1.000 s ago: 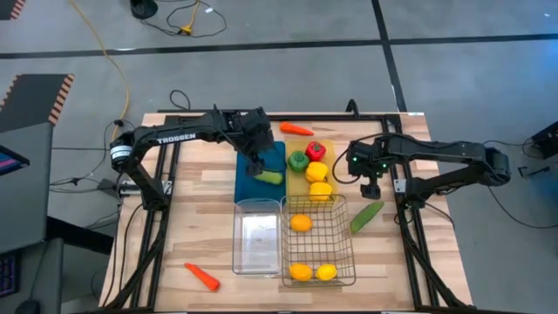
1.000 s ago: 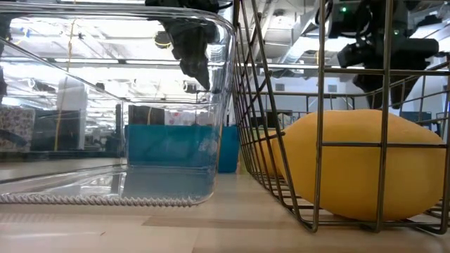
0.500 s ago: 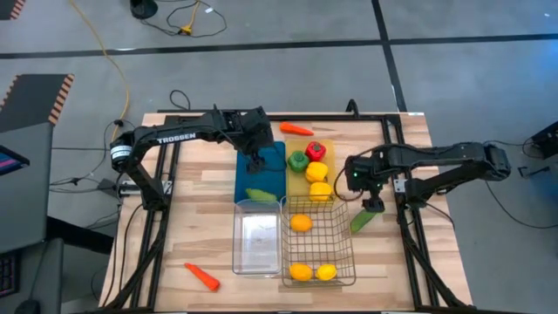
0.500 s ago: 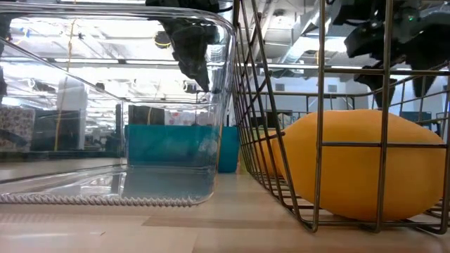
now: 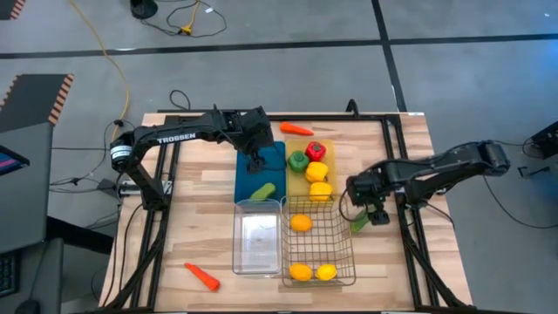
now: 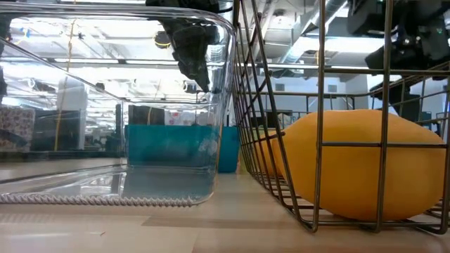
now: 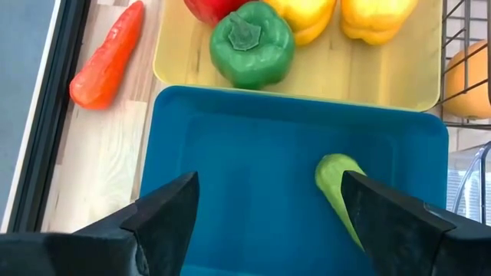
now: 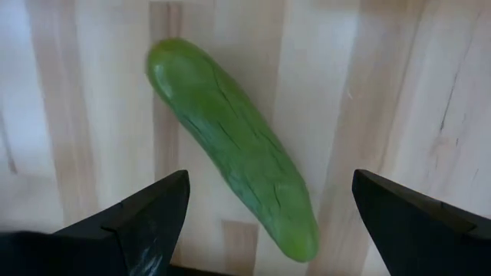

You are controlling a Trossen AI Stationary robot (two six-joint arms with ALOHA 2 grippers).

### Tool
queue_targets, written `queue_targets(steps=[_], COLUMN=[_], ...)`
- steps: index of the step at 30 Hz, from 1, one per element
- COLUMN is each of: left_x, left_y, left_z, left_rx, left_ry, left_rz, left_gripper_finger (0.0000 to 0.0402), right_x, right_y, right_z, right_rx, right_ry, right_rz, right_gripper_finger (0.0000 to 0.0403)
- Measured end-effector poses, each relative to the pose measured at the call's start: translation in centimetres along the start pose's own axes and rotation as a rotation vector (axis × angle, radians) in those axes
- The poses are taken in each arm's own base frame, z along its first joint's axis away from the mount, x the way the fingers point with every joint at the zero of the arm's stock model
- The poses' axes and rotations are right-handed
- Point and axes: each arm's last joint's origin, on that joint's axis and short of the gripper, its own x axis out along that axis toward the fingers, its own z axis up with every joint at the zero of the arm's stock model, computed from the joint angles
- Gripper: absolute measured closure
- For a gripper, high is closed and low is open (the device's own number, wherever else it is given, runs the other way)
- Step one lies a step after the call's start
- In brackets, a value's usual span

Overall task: Sort produce into baskets
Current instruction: Put the cucumber into the blue bin

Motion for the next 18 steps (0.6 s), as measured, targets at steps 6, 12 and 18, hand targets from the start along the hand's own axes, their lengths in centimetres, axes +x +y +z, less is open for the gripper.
queue_targets(steps=[6, 12, 18], left_x=[0.0, 0.0, 0.0], left_y=[0.0, 0.0, 0.0], left_z=[0.0, 0.0, 0.0], left_rx=[-0.001, -0.001, -0.001], left_ry=[-0.001, -0.001, -0.002], left_rz=[0.000, 0.000, 0.000], left_gripper_finger=[0.0096, 0.0096, 0.0096], right_x=[0.1, 1.0, 2.5], right_y=[0.3, 0.4, 0.2], right_z=[0.1, 0.6, 1.3], right_rx=[-0.011, -0.015, -0.005], right_ry=[0.006, 0.057, 0.138], right_rz=[-0.023, -0.027, -0.029], right_gripper_finger=[0.0012, 0.0012, 0.0012])
